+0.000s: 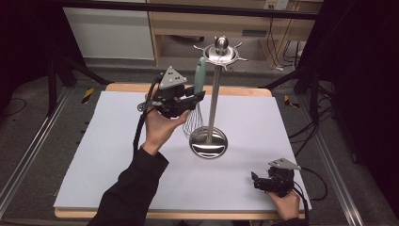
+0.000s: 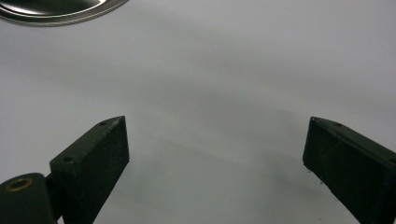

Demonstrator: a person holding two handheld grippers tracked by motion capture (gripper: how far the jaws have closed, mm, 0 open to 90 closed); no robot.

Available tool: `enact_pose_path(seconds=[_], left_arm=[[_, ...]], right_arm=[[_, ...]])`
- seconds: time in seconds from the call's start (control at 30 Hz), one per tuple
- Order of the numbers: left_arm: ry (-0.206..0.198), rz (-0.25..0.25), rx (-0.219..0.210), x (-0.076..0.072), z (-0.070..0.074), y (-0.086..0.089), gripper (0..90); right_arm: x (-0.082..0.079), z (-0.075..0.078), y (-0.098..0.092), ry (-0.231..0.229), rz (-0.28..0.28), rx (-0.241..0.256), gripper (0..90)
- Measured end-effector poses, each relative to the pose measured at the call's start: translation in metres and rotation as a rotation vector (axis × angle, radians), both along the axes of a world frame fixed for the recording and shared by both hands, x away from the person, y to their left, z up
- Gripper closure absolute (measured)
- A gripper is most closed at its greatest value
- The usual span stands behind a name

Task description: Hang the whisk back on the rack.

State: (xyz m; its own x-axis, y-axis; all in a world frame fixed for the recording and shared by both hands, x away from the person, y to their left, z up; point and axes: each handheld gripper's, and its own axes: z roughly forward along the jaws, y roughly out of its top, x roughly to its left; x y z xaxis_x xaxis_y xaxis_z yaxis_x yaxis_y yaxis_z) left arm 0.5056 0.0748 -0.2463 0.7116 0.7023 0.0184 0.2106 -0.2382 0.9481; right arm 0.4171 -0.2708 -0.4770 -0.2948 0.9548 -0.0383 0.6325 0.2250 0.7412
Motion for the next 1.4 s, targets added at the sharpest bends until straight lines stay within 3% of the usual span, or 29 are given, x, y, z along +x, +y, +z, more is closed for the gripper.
enact_pose_path(seconds=[0.47, 0.53, 0.77, 1.4], left_arm=[[-0.035, 0.000, 0.001, 0.005, -0.003, -0.003, 68.7], [-0.016, -0.007, -0.009, 0.004, -0.003, -0.004, 68.5], [-0.013, 0.001, -0.012, 0.004, -0.004, -0.004, 67.4], [-0.013, -0.004, -0.032, -0.002, -0.018, 0.006, 49.4]], right_arm=[[0.001, -0.001, 0.000, 0.008, -0.001, -0.006, 7.6], [0.001, -0.001, 0.000, 0.008, 0.000, -0.006, 7.6], [0.001, -0.002, 0.000, 0.011, 0.002, -0.005, 7.6], [0.000, -0.002, -0.001, 0.009, 0.001, -0.007, 7.6]])
